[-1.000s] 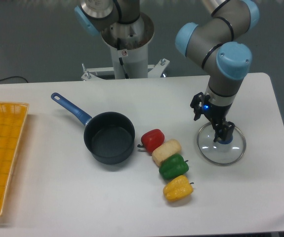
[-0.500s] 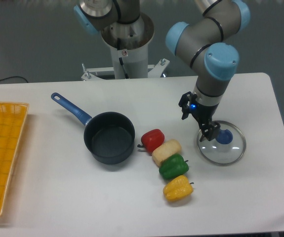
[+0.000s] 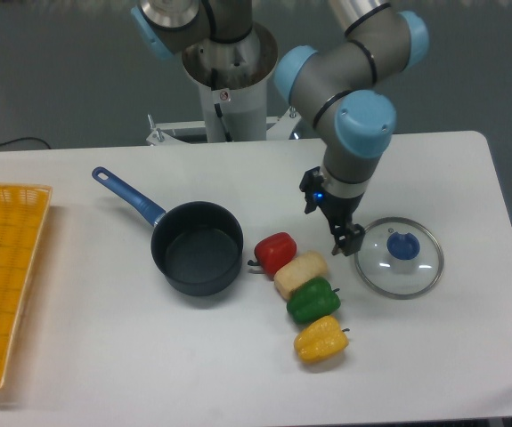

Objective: Pick up the red pepper
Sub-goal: 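Move the gripper over the red pepper and lower onto it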

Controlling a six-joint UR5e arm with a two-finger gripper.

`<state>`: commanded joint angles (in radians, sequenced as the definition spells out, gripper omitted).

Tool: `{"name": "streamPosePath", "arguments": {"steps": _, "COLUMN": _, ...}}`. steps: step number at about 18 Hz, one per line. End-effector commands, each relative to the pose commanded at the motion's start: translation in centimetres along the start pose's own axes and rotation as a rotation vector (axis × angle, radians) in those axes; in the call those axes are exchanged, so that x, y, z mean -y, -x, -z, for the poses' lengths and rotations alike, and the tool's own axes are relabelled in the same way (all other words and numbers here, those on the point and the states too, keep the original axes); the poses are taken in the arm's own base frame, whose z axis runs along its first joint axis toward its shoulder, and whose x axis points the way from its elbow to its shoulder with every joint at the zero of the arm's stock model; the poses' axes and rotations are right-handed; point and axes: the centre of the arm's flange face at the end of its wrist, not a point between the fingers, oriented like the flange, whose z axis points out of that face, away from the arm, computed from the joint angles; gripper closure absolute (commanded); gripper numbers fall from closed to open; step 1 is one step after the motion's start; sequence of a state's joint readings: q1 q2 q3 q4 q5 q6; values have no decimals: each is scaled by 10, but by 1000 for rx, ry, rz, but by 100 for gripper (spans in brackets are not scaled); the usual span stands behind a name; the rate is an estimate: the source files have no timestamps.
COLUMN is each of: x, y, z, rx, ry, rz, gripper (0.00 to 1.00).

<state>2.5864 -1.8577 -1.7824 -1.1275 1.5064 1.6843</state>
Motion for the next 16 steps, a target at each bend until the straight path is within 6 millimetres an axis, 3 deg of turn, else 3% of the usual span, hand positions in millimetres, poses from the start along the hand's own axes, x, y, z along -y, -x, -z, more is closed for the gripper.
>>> {"name": "streamPosePath", "arguments": {"steps": 3, "x": 9, "y": -6, "z": -9, "rx": -16, "ry": -2, "rz": -7, "gripper": 0}}
{"name": "streamPosePath", "arguments": {"steps": 11, "x": 9, "y": -20, "z": -36, "rx": -4, "ry": -3, "rz": 8, "gripper": 0}}
{"name": "streamPosePath", "arguments": {"steps": 16, "x": 23, "y": -22, "z": -44, "rx": -3, "ry": 1, "rz": 52, "gripper": 0}}
